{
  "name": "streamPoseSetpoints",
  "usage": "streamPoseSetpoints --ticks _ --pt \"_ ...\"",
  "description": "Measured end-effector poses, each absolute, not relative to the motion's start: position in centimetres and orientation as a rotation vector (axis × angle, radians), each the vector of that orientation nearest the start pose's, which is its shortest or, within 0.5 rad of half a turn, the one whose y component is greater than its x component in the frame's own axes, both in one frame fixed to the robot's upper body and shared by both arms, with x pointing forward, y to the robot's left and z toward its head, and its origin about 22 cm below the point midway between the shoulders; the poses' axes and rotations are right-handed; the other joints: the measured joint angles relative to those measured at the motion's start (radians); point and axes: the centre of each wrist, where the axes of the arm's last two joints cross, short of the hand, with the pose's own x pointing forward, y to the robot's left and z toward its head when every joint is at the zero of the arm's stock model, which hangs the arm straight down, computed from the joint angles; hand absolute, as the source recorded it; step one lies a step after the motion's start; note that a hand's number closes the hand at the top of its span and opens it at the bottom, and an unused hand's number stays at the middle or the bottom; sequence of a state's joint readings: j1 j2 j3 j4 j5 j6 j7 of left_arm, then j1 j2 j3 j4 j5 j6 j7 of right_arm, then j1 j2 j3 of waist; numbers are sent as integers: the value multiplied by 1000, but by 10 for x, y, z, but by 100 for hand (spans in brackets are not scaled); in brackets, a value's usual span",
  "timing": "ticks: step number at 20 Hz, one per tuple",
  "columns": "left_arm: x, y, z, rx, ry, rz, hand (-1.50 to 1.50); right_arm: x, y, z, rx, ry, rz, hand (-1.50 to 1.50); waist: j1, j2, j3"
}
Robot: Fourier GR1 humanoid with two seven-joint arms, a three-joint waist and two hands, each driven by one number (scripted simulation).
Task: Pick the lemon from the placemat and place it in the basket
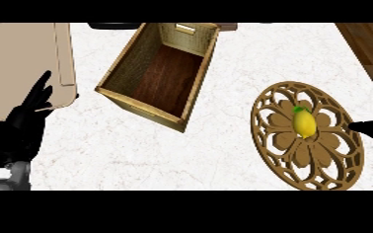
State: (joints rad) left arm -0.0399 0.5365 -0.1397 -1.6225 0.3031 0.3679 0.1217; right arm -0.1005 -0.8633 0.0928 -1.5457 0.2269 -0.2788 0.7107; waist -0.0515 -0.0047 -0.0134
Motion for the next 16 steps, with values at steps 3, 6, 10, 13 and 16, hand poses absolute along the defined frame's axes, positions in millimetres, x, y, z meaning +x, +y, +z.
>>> streamPoseSetpoints --ticks 3,6,10,13,16 --pt "255 307 54 332 -1500 2 0 260 -359 148 -1035 -871 354 -150 4 -2 3" --pt "261 307 51 324 -1503 -2 0 252 -340 177 -992 -839 378 -150 13 -2 6" --pt "270 302 49 316 -1508 -1 0 235 -326 198 -961 -870 387 -150 25 0 9" --pt "278 296 48 305 -1511 -7 0 224 -319 192 -967 -894 372 -150 31 1 11" --pt "283 296 47 302 -1509 -14 0 220 -315 184 -970 -917 345 -150 38 3 12"
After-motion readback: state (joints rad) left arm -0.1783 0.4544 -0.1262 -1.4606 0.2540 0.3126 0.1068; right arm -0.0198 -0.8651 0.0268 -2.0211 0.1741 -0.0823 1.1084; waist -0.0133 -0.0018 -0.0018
